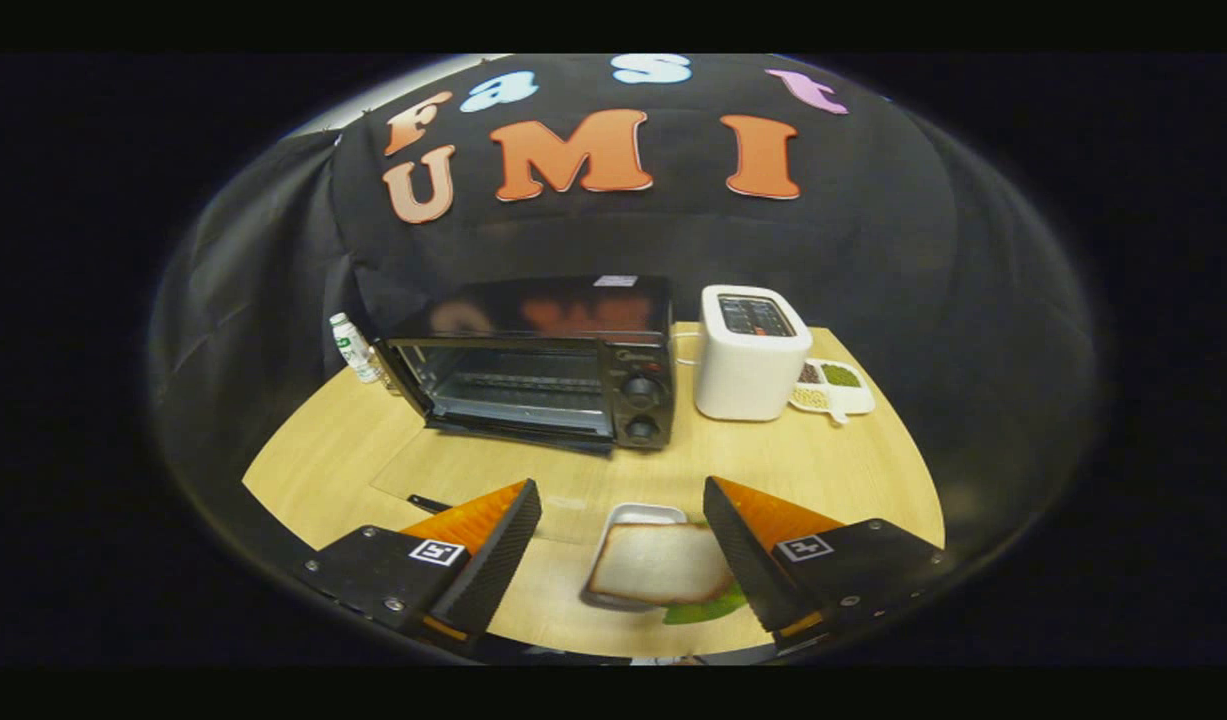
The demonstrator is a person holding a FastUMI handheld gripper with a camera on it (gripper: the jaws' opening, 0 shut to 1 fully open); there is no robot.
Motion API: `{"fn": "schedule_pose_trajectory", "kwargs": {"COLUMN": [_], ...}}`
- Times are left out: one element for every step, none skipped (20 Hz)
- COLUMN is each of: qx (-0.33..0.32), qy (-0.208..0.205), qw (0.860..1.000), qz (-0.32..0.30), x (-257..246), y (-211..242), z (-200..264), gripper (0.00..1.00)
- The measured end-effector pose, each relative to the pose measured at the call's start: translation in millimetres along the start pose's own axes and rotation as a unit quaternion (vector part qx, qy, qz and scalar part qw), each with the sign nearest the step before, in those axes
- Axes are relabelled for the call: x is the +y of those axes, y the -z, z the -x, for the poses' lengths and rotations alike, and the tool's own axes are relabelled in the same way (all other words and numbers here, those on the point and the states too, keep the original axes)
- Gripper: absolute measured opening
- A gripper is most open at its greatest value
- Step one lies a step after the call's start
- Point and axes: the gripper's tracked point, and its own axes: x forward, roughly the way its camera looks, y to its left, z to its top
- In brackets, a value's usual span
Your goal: Open the toaster oven, put the food inside, and close the toaster oven door.
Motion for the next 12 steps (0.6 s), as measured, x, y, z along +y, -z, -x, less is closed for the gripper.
{"fn": "schedule_pose_trajectory", "kwargs": {"qx": [0.009,0.017,0.023,0.036,0.047,0.057,0.064,0.072,0.080,0.088,0.097,0.101], "qy": [0.002,0.002,0.003,0.002,0.000,-0.003,-0.010,-0.014,-0.019,-0.019,-0.021,-0.025], "qw": [1.000,1.000,1.000,0.999,0.998,0.997,0.996,0.995,0.993,0.991,0.989,0.987], "qz": [-0.001,-0.004,-0.012,-0.024,-0.037,-0.050,-0.061,-0.074,-0.084,-0.096,-0.107,-0.120], "x": [-8,-15,-23,-26,-30,-34,-36,-38,-39,-41,-44,-44], "y": [6,13,20,28,39,47,55,63,70,77,84,89], "z": [0,0,-1,-5,-8,-10,-11,-14,-18,-23,-28,-32], "gripper": [0.98,0.98,0.98,0.98,0.98,0.98,0.98,0.98,0.98,0.99,0.99,1.00]}}
